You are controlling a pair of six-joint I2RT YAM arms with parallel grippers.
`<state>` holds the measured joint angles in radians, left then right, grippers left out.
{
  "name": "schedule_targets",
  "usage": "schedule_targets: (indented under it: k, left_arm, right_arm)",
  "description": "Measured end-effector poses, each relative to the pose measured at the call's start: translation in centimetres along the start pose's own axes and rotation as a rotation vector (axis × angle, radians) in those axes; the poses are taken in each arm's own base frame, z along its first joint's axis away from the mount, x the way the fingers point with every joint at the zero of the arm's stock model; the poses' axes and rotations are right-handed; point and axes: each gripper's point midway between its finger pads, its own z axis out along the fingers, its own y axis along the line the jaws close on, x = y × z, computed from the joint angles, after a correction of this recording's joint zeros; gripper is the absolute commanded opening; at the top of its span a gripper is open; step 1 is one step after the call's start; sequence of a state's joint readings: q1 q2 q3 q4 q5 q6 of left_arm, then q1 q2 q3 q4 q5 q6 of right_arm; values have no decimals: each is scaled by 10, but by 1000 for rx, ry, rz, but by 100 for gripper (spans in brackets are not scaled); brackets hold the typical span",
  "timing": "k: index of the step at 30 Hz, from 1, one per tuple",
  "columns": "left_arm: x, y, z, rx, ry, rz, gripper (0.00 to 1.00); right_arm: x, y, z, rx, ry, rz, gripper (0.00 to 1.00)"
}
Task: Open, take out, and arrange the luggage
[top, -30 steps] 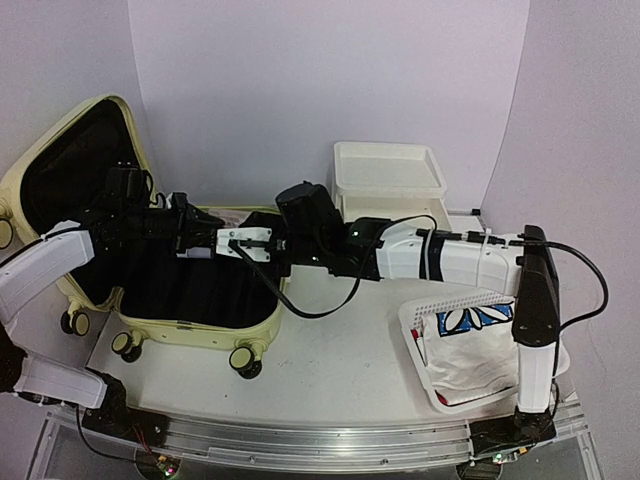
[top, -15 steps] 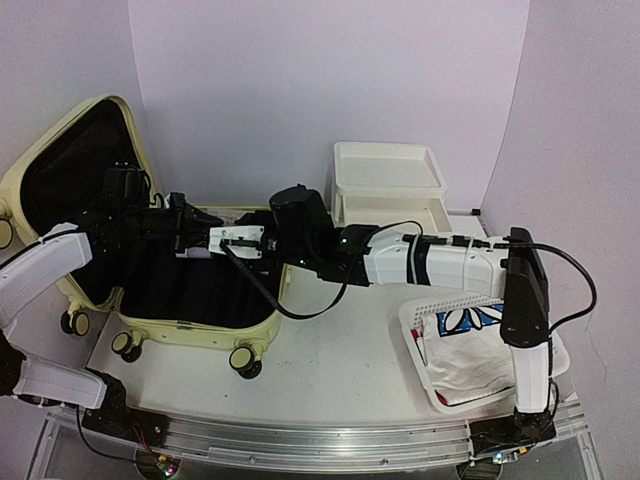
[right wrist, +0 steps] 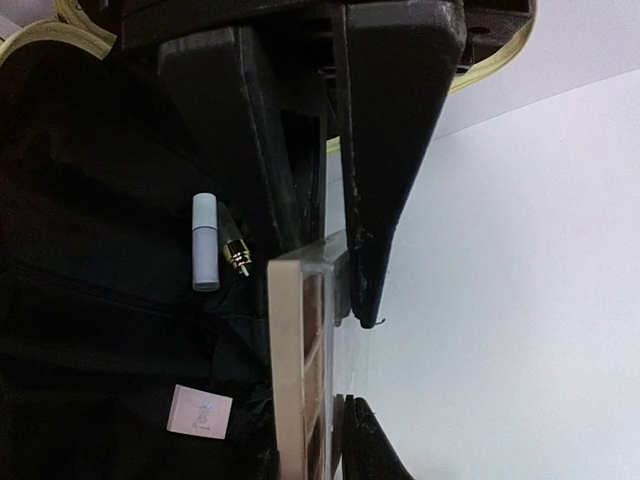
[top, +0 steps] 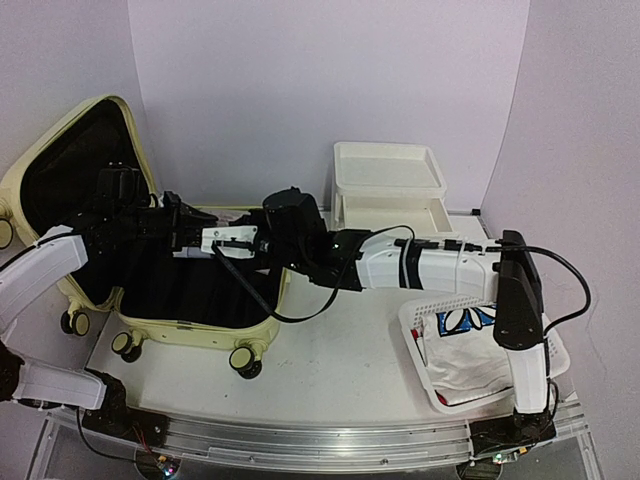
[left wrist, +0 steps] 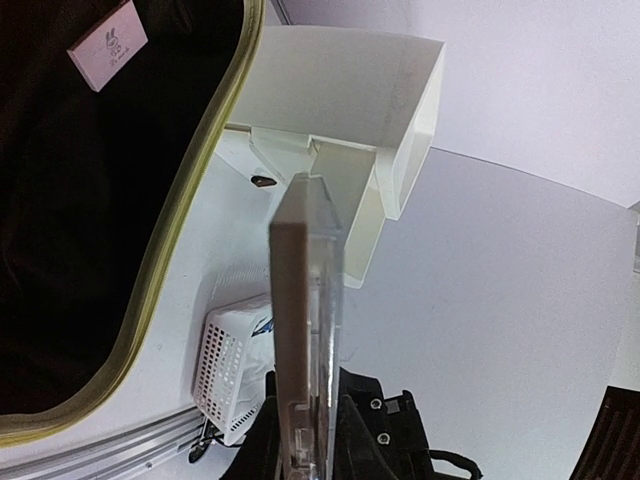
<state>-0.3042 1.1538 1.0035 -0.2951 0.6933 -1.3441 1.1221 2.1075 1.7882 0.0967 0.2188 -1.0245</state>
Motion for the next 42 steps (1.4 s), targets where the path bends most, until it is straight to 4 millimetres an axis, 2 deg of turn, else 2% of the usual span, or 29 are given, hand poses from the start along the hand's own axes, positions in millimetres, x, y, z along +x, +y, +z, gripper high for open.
schedule_targets:
  k: [4,10,15,19,22,25,27,29,32,36,42]
  left_arm:
    - [-1,0,-1,2,-13,13,25]
    - [3,-5,-4,23,-7,88,59]
    - [5,-8,-7,30,-11,189,67]
    - [1,-16,-17,22,-42,297,69]
    - [-2,-28,-26,22,-78,380,69]
    - [-3,-37,-32,28,-100,443,69]
    - [-3,-34,-31,18,-96,458,69]
    - [-5,-30,-28,2,-86,453,69]
    - [-7,-21,-21,-23,-63,443,69]
    - [-8,-17,-18,-34,-50,439,68]
    - [-7,-18,-19,-29,-51,454,68]
  right_arm:
    - [0,-3,1,15,12,8,0]
    - [3,-9,1,44,36,44,0]
    - [10,-6,-9,21,66,46,0]
    - [23,-6,-45,-66,117,21,0]
    - [27,-24,-86,-137,147,0,0]
    - [39,-64,-137,-152,196,1,0]
    - [53,-99,-168,-117,234,22,0]
    - [67,-126,-194,-81,269,39,0]
    - [92,-153,-226,-43,333,54,0]
    - [115,-151,-240,-90,378,66,0]
    - [163,-131,-237,-212,486,105,0]
